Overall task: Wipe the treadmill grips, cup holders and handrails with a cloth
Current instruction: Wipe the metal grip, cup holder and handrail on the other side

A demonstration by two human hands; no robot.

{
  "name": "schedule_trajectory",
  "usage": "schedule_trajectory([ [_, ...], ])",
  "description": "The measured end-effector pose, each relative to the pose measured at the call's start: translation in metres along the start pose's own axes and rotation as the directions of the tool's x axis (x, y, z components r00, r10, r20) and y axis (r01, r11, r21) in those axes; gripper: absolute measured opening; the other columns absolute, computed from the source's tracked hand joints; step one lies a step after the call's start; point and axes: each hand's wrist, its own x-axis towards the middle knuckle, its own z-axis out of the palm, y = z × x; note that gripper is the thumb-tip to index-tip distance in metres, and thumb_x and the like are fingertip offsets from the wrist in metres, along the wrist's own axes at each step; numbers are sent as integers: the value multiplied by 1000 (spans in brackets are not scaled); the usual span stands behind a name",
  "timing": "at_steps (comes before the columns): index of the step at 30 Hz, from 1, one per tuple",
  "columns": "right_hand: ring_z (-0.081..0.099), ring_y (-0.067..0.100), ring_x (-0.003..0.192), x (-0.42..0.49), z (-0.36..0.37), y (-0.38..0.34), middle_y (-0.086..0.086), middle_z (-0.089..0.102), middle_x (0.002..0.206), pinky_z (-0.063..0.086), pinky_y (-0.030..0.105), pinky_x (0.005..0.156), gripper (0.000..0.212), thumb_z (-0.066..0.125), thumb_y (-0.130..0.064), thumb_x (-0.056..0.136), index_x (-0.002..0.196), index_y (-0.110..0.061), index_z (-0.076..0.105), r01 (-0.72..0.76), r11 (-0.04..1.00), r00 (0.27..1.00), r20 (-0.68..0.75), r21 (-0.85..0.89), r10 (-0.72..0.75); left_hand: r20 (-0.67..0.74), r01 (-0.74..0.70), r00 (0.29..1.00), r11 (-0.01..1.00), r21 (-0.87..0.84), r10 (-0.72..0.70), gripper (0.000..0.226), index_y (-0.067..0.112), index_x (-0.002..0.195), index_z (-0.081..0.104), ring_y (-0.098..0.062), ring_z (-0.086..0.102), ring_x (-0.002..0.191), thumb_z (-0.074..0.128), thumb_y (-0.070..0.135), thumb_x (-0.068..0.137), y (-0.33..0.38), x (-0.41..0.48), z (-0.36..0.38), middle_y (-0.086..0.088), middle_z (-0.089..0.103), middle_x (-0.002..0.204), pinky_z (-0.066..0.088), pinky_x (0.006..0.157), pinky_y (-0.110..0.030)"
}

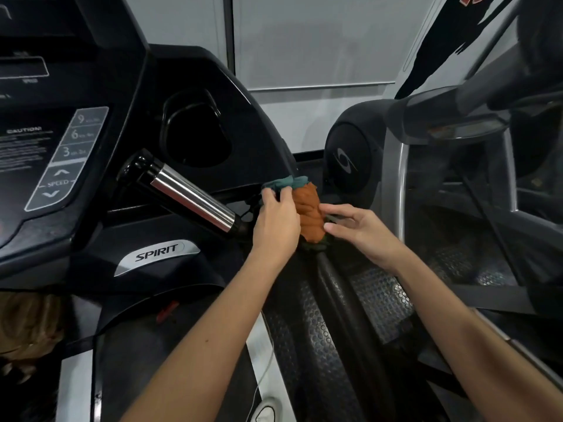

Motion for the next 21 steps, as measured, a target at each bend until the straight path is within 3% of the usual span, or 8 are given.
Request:
schedule_trajectory([
  [4,55,15,117,6,7,2,1,57,121,38,42,108,38,68,-4,79,111,-24,61,75,997,996,-36,-25,-76,51,-1,999,1000,-13,1,46,12,138,33,-35,54,108,41,7,93,-4,0,-2,-16,38,134,41,89,-36],
  [8,54,18,117,-7,2,13,3,60,118,39,46,106,39,62,9,77,107,-17,64,77,991,997,-2,111,-78,170,55,985,982,-180,-24,39,9,124,46,-30,55,108,53,20,88,-20,-41,2,-11,54,113,44,92,-37],
  [9,54,19,118,-9,2,14,3,60,118,39,47,106,39,62,9,77,107,-16,64,72,990,997,4,123,-73,185,53,983,978,-202,-15,42,9,127,45,-27,52,113,54,23,89,-23,-49,4,-8,49,116,42,95,-36],
  [11,53,20,121,-10,4,14,4,61,120,39,46,106,40,63,8,77,108,-17,64,75,990,997,-1,118,-75,145,-8,988,969,-246,45,65,13,145,24,-18,37,125,56,25,89,-23,-54,4,-4,30,133,35,105,-32],
  [13,54,18,120,-8,6,12,3,63,118,40,43,105,42,64,9,76,108,-19,64,92,985,996,-31,144,-88,129,-66,987,968,-243,100,77,19,149,10,-17,26,131,58,22,88,-18,-43,1,0,16,143,28,110,-31],
  [17,60,12,107,-3,12,4,1,65,110,49,28,96,42,57,14,79,111,-13,60,135,961,987,-114,243,-111,249,-53,964,982,-179,98,72,9,144,29,-26,25,136,63,29,84,-9,-5,-1,-4,10,148,25,114,-36],
  [21,59,9,103,5,11,0,-3,64,110,48,25,94,33,50,5,88,112,-15,60,143,944,968,-240,298,-70,165,-21,985,988,-156,47,68,12,138,41,-23,34,127,69,33,80,-9,13,-2,1,23,140,29,108,-30],
])
